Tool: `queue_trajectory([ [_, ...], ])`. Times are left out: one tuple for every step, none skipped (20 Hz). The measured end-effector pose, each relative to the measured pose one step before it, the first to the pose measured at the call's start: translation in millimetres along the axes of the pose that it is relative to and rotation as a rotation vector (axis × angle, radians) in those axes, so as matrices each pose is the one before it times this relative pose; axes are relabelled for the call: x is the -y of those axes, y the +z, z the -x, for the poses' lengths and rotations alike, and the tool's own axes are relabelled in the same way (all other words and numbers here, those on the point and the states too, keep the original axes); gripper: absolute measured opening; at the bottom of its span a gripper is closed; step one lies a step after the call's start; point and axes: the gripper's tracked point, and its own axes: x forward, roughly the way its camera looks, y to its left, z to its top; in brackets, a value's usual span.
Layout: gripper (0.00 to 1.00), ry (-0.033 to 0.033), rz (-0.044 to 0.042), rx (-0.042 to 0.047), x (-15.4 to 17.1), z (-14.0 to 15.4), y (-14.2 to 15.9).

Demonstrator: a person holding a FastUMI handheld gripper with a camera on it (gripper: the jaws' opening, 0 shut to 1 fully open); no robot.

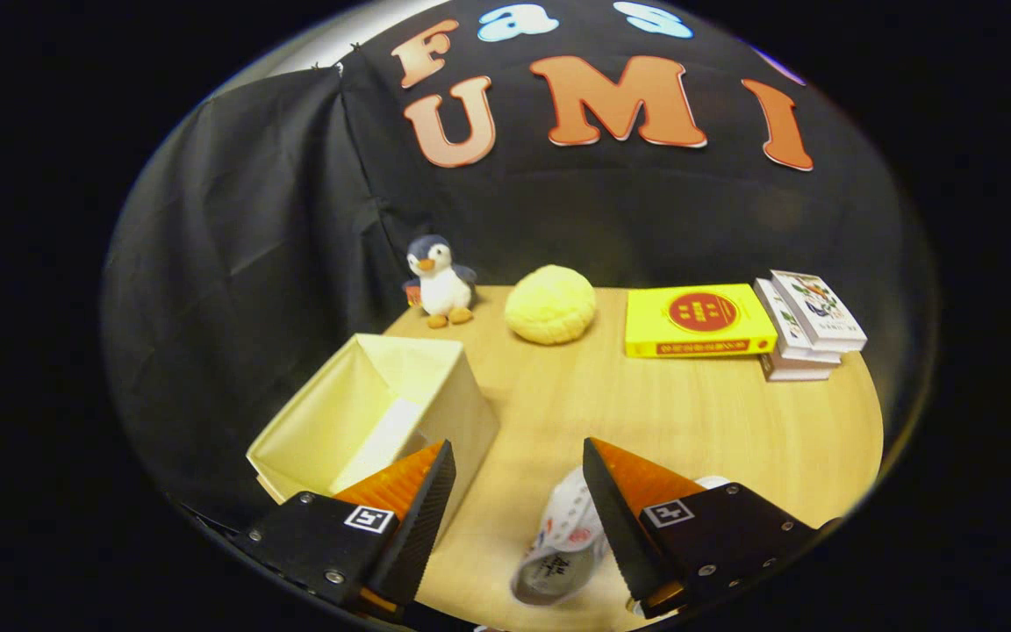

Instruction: Open the storage box then place both shoes into the box .Put the left shoe in first, then the right shoe, with the right side of both shoes facing outward in a uniform manner.

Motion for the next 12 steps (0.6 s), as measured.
queue_trajectory([
  [0.88, -0.01529, -0.00626, -0.03004, 10.32, 1.82, -15.01],
  [0.88, -0.01588, -0.00505, -0.02577, 9.92, 0.15, -16.26],
  [0.88, -0.01181, -0.00405, -0.01855, 7.14, -2.58, -11.43],
  [0.88, -0.01224, 0.00113, -0.02276, 5.8, -3.94, -13.98],
  [0.88, -0.00938, 0.00534, -0.02192, 5.55, -3.08, -11.81],
  [0.88, -0.01461, 0.00626, -0.02149, 5.51, -2.97, -9.74],
  [0.88, -0.00375, 0.0113, -0.01751, 3.12, -2.74, -8.86],
  [0.88, -0.00052, 0.01387, -0.01591, 1.4, -3.6, -9.09],
  [0.88, -0.00517, 0.01707, -0.0263, 2.31, -3.35, -11.05],
  [0.87, -0.00741, 0.01102, -0.01311, 3.5, -3.1, -10.01],
  [0.87, -0.00754, 0.00808, -0.00768, 2.73, -4.56, -5.54],
  [0.86, -0.00465, 0.00539, -0.01215, 1.52, -4.84, -7.38],
])
